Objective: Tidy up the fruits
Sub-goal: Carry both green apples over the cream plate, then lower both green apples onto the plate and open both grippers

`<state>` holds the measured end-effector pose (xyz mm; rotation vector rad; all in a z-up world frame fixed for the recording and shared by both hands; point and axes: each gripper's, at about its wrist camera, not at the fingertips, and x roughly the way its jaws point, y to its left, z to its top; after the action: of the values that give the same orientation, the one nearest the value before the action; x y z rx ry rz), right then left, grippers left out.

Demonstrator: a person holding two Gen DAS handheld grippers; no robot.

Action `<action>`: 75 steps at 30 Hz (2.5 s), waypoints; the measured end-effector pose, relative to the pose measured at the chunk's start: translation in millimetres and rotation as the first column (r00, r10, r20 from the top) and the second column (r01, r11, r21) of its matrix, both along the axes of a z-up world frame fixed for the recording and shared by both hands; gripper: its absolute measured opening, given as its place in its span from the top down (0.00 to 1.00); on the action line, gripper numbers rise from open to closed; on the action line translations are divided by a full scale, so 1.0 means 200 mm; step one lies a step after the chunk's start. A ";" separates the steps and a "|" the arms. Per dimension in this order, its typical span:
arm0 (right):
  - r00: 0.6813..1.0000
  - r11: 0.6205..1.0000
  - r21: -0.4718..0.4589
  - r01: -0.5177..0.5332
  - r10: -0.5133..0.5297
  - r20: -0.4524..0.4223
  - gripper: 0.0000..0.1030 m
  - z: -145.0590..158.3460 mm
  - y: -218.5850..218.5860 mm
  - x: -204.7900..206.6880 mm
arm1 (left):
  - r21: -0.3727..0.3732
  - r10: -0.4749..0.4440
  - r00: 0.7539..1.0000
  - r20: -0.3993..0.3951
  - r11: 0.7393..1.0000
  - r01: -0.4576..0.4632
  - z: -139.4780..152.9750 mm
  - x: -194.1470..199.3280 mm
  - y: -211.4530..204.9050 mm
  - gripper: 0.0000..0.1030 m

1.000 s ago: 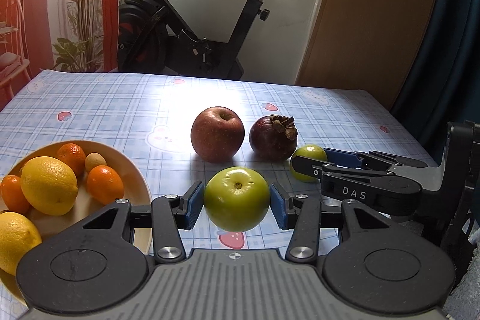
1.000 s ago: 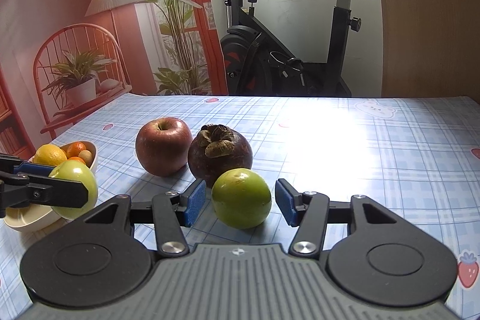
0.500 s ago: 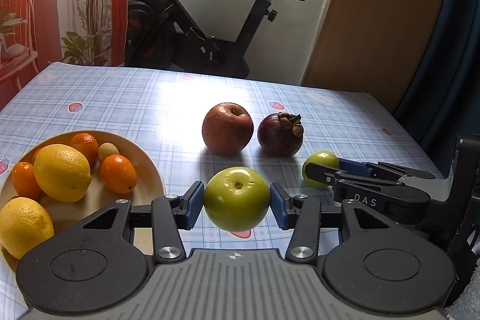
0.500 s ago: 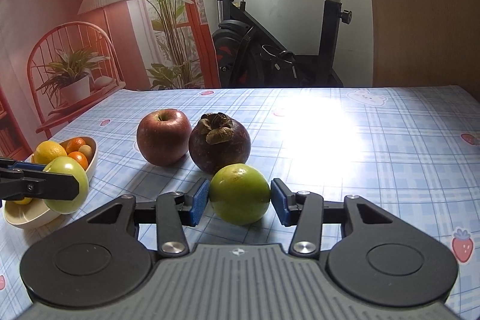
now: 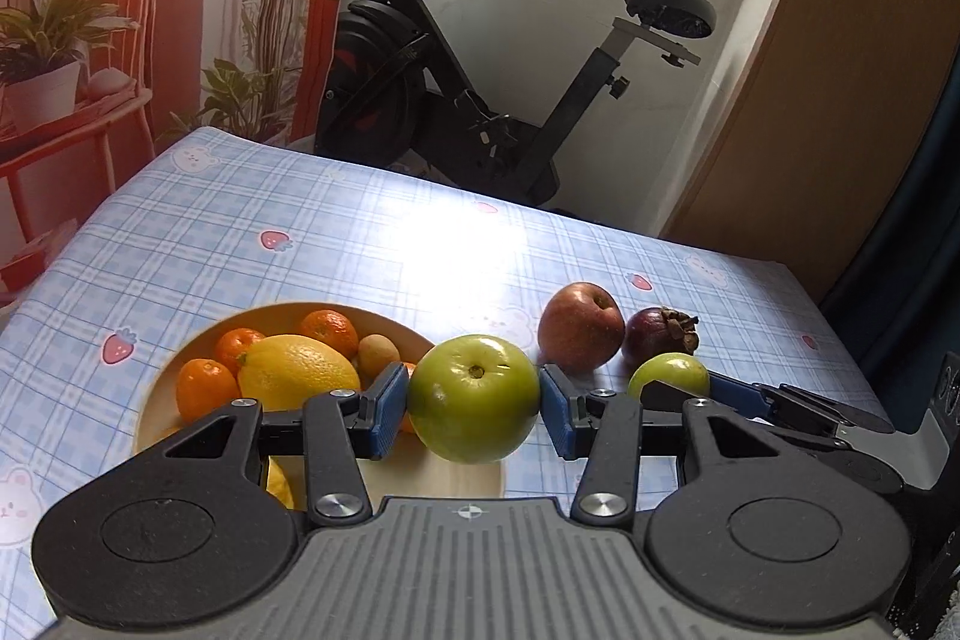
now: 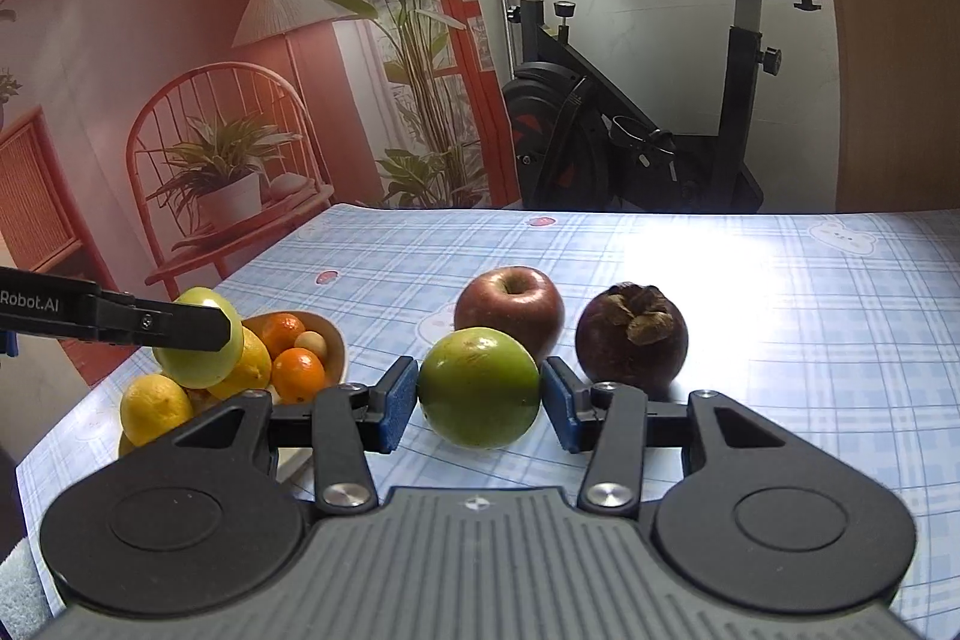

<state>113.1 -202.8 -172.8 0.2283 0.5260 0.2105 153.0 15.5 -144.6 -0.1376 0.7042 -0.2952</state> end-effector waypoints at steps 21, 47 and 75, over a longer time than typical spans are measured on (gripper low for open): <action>0.963 0.951 -0.152 -0.270 0.269 -0.026 0.53 -0.08 0.46 0.12 | -0.018 -0.017 0.998 -0.058 1.000 0.016 -0.04 0.02 0.19 0.51; 0.963 0.955 -0.121 -0.269 0.270 -0.013 0.53 -0.06 0.43 0.04 | 0.069 -0.094 0.990 -0.102 0.992 0.102 -0.06 0.18 0.14 0.51; 0.907 0.899 -0.124 -0.420 0.412 -0.087 0.53 -0.17 0.78 0.06 | 0.038 -0.080 0.993 -0.088 0.996 0.083 -0.02 0.11 0.30 0.51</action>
<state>124.3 -46.8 -206.3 -0.0201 0.6432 0.5842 175.9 75.5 -147.8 -0.0828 0.8021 -0.3545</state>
